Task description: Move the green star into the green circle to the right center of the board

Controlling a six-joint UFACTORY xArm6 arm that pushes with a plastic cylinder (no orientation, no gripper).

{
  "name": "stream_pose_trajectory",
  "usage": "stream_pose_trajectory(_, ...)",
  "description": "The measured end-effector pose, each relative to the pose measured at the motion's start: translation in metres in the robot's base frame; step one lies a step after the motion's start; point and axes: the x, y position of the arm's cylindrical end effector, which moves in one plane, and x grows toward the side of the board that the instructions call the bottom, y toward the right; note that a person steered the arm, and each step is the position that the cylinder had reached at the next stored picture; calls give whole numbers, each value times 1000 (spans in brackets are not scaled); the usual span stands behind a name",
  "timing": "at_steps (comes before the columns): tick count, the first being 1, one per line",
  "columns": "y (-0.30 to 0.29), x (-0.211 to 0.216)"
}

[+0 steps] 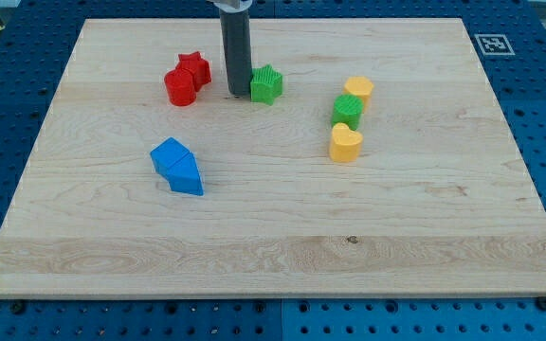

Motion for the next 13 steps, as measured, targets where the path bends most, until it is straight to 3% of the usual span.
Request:
stream_pose_trajectory(2, -9, -33)
stream_pose_trajectory(4, 26, -3)
stream_pose_trajectory(7, 10, 33)
stream_pose_trajectory(11, 46, 43)
stream_pose_trajectory(13, 53, 26)
